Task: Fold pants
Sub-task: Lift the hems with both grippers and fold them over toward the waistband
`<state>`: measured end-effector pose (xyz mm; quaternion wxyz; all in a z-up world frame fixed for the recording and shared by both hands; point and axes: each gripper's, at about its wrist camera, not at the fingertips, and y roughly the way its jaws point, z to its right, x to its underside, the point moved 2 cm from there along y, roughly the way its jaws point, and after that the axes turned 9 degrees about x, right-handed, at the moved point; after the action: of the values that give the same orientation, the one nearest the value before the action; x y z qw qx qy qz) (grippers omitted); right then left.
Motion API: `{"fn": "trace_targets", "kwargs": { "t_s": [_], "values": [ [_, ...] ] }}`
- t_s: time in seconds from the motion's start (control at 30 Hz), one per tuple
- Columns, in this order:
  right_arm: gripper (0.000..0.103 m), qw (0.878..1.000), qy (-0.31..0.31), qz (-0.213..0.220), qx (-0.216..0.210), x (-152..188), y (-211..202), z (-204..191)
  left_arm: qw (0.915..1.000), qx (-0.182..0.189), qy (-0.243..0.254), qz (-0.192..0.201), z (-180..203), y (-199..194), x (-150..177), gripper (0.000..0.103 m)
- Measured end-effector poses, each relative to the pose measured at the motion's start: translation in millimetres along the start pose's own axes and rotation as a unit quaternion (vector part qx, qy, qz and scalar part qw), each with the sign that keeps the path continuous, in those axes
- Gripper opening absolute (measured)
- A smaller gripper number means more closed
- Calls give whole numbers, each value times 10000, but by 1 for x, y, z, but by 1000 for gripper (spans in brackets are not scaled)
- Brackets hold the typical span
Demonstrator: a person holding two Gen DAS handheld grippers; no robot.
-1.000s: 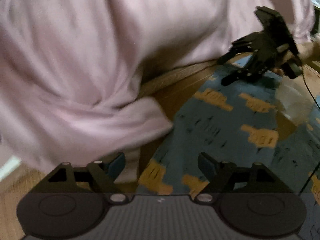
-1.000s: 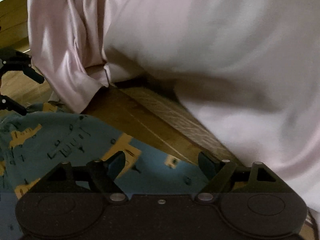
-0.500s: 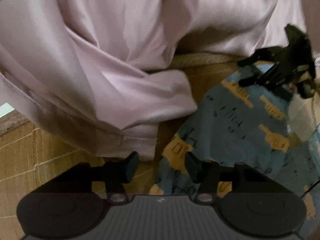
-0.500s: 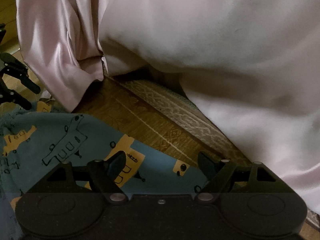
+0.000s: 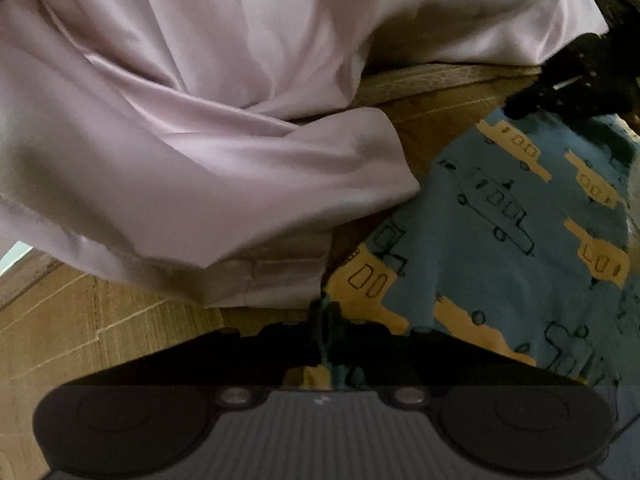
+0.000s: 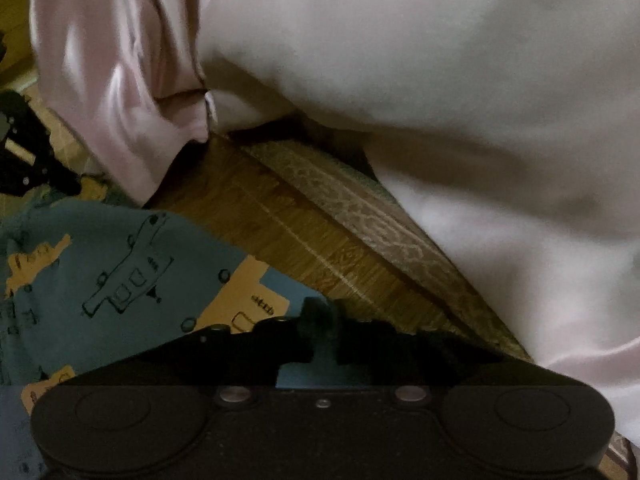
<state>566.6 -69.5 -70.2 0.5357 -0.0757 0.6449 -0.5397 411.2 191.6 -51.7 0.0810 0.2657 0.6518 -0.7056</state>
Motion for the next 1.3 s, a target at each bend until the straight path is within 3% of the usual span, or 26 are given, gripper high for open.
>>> {"fn": "trace_targets", "kwargs": {
  "t_s": [0.27,0.77,1.1,1.3],
  "values": [
    [2,9977,104,491,445,7,-38,-8,9985,-341,-81,415,9,-16,4,1],
    [0,9888,111,1367,596,44,-147,-32,9886,-574,-224,1372,27,-82,25,1],
    [0,9839,56,1716,495,88,-229,-70,9853,-366,-223,1653,57,-139,59,1],
    [0,9858,-200,1613,428,127,-264,-109,9865,-385,-114,1591,84,-165,95,1]
  ]
}}
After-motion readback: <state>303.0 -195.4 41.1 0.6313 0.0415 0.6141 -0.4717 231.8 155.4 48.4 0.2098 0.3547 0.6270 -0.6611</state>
